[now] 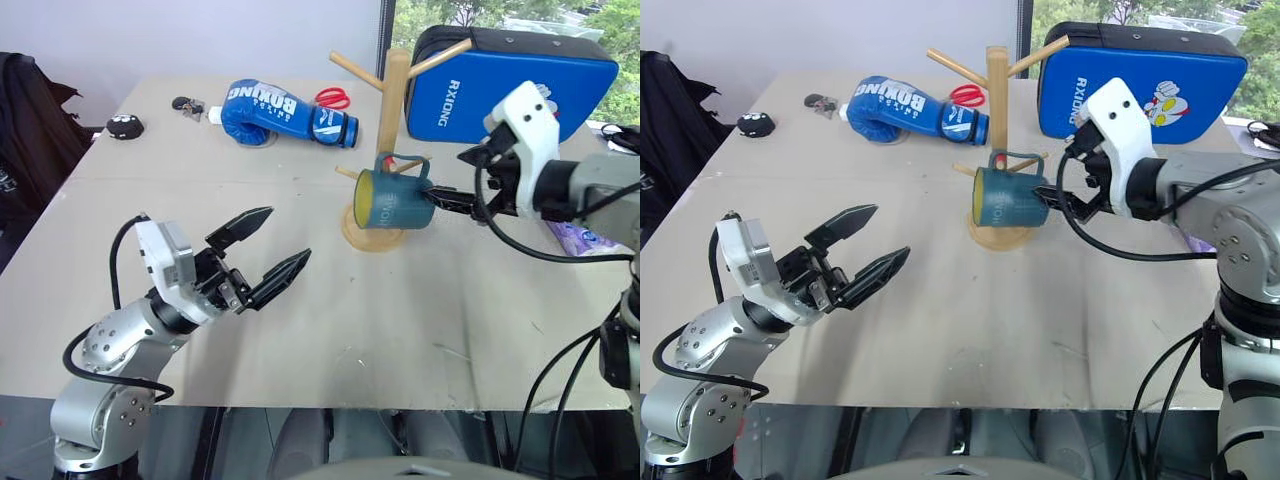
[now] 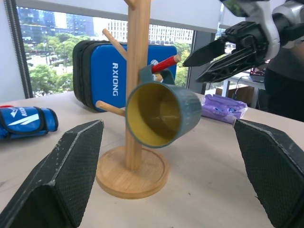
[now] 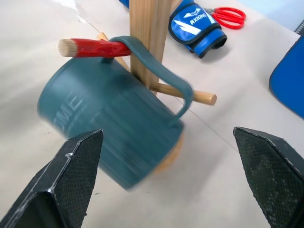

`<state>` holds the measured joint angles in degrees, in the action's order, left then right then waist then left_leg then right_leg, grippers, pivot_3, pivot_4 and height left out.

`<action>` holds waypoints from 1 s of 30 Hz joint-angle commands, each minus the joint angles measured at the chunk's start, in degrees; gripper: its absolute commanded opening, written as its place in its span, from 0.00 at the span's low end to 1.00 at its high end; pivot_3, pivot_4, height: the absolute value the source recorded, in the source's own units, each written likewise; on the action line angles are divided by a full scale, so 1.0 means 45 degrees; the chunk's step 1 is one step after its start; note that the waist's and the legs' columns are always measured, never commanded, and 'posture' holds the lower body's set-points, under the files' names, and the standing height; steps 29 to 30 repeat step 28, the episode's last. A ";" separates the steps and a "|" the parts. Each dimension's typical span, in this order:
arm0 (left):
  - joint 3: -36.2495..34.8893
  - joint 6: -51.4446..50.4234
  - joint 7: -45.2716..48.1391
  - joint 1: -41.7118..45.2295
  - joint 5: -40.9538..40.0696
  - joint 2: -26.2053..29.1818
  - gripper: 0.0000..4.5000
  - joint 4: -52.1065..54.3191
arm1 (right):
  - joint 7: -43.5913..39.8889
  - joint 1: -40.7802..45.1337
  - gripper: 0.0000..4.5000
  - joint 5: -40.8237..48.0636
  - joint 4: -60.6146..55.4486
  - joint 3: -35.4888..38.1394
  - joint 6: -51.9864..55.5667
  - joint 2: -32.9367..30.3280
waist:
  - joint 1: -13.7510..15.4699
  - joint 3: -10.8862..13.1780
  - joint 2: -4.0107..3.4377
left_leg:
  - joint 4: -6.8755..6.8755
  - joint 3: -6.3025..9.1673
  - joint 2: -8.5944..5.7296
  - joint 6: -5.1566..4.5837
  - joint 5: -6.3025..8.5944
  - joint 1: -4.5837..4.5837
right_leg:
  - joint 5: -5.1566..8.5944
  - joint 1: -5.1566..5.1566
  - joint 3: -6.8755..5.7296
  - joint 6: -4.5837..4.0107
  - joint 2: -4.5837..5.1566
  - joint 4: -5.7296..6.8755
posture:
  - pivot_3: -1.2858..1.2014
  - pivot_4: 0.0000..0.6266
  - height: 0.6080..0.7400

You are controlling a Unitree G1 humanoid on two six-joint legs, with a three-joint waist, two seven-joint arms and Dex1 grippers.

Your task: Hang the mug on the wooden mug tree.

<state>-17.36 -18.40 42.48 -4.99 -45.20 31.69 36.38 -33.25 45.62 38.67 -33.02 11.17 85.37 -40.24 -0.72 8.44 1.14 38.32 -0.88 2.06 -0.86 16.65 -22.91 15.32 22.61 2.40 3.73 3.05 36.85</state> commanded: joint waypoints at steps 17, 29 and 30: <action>0.1809 0.1425 0.0342 -0.1991 0.3498 0.0160 1.00 -0.0998 | -0.5432 -1.3305 0.98 -0.2449 0.3543 0.2739 -1.6879 0.3532 | 0.0008 -0.0027 0.0022 | 0.0000 -0.0042 0.0009 -0.0001 0.0000 0.0117 | 0.0004 -0.0106 0.0026 0.0002 -0.0035 -0.0012 | 0.52 0.24 0.98; 0.3708 0.4343 0.0463 -0.1508 0.6394 -0.0839 1.00 -0.5247 | -0.5301 -1.3468 0.98 -0.3354 0.5819 0.1461 -2.0569 0.4282 | 0.0027 -0.0026 0.0000 | -0.0011 -0.0057 0.0011 0.0000 0.0004 0.0248 | 0.0008 -0.0227 0.0033 -0.0004 -0.0034 -0.0012 | 0.52 0.24 0.98; 0.3708 0.4343 0.0463 -0.1508 0.6394 -0.0839 1.00 -0.5247 | -0.5301 -1.3468 0.98 -0.3354 0.5819 0.1461 -2.0569 0.4282 | 0.0027 -0.0026 0.0000 | -0.0011 -0.0057 0.0011 0.0000 0.0004 0.0248 | 0.0008 -0.0227 0.0033 -0.0004 -0.0034 -0.0012 | 0.52 0.24 0.98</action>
